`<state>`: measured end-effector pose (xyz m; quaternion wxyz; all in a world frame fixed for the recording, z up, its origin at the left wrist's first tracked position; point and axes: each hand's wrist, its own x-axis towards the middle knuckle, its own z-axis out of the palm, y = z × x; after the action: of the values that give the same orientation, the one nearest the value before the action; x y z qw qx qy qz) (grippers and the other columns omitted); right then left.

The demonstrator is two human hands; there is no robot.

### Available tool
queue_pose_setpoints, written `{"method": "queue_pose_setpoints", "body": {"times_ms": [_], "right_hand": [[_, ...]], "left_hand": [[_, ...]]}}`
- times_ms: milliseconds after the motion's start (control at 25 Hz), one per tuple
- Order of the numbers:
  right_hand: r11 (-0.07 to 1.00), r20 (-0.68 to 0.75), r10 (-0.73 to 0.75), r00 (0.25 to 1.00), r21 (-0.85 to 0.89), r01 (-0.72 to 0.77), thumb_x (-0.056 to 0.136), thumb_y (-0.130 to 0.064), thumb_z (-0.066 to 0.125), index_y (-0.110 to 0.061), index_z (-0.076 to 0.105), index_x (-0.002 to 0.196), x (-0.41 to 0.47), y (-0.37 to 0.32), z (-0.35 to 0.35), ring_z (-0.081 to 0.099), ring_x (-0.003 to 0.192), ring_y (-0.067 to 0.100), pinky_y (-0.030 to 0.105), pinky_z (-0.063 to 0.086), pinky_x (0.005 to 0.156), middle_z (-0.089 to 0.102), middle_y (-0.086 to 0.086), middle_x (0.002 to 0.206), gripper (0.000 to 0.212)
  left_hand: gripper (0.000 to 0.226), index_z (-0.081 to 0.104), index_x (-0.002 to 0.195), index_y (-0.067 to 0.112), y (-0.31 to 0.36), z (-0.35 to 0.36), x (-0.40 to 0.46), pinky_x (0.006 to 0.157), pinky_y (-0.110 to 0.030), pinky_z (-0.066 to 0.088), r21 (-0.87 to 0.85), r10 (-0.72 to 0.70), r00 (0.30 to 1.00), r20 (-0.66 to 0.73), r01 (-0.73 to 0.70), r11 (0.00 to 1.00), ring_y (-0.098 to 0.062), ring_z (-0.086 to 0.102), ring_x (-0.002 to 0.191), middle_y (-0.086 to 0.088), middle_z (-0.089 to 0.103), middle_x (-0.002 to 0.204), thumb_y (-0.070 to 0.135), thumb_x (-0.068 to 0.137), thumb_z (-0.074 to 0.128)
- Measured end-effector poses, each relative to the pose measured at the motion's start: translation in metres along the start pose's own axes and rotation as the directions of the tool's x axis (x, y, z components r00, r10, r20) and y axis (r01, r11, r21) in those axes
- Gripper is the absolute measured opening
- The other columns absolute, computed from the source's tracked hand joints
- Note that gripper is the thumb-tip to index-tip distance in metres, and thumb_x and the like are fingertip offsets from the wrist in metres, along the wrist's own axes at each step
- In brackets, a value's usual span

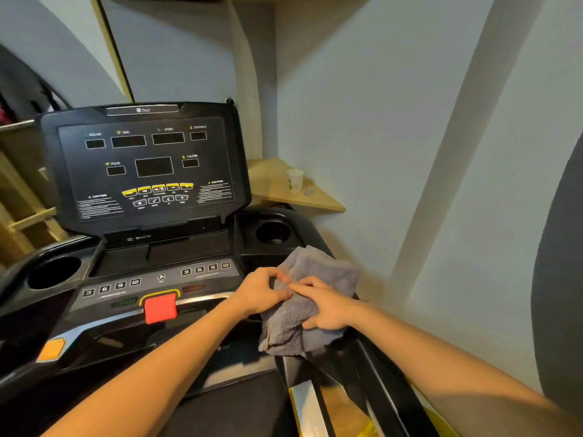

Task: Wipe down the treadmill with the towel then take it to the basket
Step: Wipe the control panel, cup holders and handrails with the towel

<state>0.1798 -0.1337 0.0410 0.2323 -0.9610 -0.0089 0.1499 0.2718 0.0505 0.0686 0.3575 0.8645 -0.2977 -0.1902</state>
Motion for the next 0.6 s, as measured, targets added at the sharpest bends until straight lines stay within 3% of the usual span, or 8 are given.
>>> {"method": "queue_pose_setpoints", "body": {"times_ms": [80, 160, 240, 320, 400, 480, 600], "right_hand": [[0.998, 0.095, -0.062, 0.994, 0.004, 0.062, 0.074, -0.043, 0.082, -0.047, 0.016, 0.154, 0.008, -0.008, 0.009, 0.028, 0.142, 0.024, 0.049, 0.034, 0.115, 0.017, -0.011, 0.157, 0.104], [0.991, 0.125, -0.099, 0.987, 0.107, 0.086, 0.067, -0.052, 0.087, -0.047, 0.019, 0.152, 0.014, -0.013, 0.015, 0.027, 0.144, 0.019, 0.046, 0.035, 0.115, 0.022, -0.012, 0.155, 0.109], [0.994, 0.069, -0.062, 0.996, 0.097, 0.055, 0.061, -0.060, 0.086, -0.043, 0.019, 0.153, 0.020, -0.010, 0.019, 0.021, 0.148, 0.023, 0.048, 0.033, 0.116, 0.020, -0.006, 0.159, 0.115], [0.997, 0.048, 0.022, 0.999, -0.081, -0.018, 0.060, -0.064, 0.085, -0.032, 0.013, 0.157, 0.025, -0.004, 0.023, 0.012, 0.152, 0.028, 0.052, 0.026, 0.120, 0.014, 0.003, 0.165, 0.125], [0.980, 0.031, 0.039, 0.999, -0.196, -0.032, 0.061, -0.063, 0.083, -0.025, 0.015, 0.158, 0.027, 0.001, 0.034, 0.021, 0.150, 0.027, 0.048, 0.027, 0.120, 0.023, 0.003, 0.162, 0.125], [0.977, -0.036, 0.035, 0.999, -0.211, -0.042, 0.061, -0.063, 0.082, -0.024, 0.029, 0.151, 0.030, 0.002, 0.046, 0.040, 0.138, 0.024, 0.046, 0.033, 0.116, 0.042, 0.000, 0.150, 0.112], [0.972, -0.155, 0.039, 0.987, -0.224, -0.074, 0.062, -0.055, 0.079, -0.025, 0.049, 0.124, 0.042, 0.000, 0.057, 0.057, 0.113, 0.021, 0.045, 0.043, 0.105, 0.059, -0.004, 0.120, 0.076]], "left_hand": [[0.035, 0.066, 0.110, 0.026, -0.018, -0.005, -0.014, 0.072, -0.021, 0.043, 0.190, -0.032, 0.999, 0.039, 0.024, 0.981, -0.013, 0.060, 0.093, 0.006, 0.064, 0.102, 0.036, 0.078, 0.079], [0.051, 0.060, 0.123, 0.025, -0.033, -0.007, -0.026, 0.081, -0.026, 0.045, 0.421, -0.007, 0.998, 0.066, -0.022, 0.907, -0.020, 0.058, 0.104, -0.001, 0.059, 0.112, 0.041, 0.078, 0.077], [0.062, 0.055, 0.130, 0.026, -0.037, -0.009, -0.033, 0.086, -0.036, 0.045, 0.687, 0.072, 0.996, 0.048, -0.086, 0.722, -0.027, 0.050, 0.111, -0.007, 0.045, 0.120, 0.052, 0.076, 0.072], [0.072, 0.055, 0.130, 0.021, -0.032, -0.009, -0.030, 0.092, -0.040, 0.042, 0.859, 0.198, 0.978, 0.073, -0.162, 0.485, -0.028, 0.041, 0.118, -0.009, 0.039, 0.131, 0.064, 0.074, 0.066], [0.085, 0.049, 0.137, 0.016, -0.028, -0.003, -0.020, 0.109, -0.045, 0.032, 0.886, 0.195, 0.965, 0.176, -0.242, 0.395, -0.029, 0.037, 0.130, -0.009, 0.041, 0.141, 0.069, 0.073, 0.066], [0.089, 0.043, 0.142, 0.012, -0.029, 0.008, -0.008, 0.118, -0.047, 0.023, 0.877, 0.083, 0.963, 0.255, -0.267, 0.399, -0.030, 0.042, 0.133, -0.010, 0.049, 0.141, 0.064, 0.075, 0.070], [0.069, 0.049, 0.129, 0.011, -0.031, 0.023, 0.005, 0.109, -0.042, 0.034, 0.881, 0.061, 0.962, 0.268, -0.270, 0.388, -0.028, 0.056, 0.116, -0.009, 0.062, 0.124, 0.054, 0.080, 0.072]]}}
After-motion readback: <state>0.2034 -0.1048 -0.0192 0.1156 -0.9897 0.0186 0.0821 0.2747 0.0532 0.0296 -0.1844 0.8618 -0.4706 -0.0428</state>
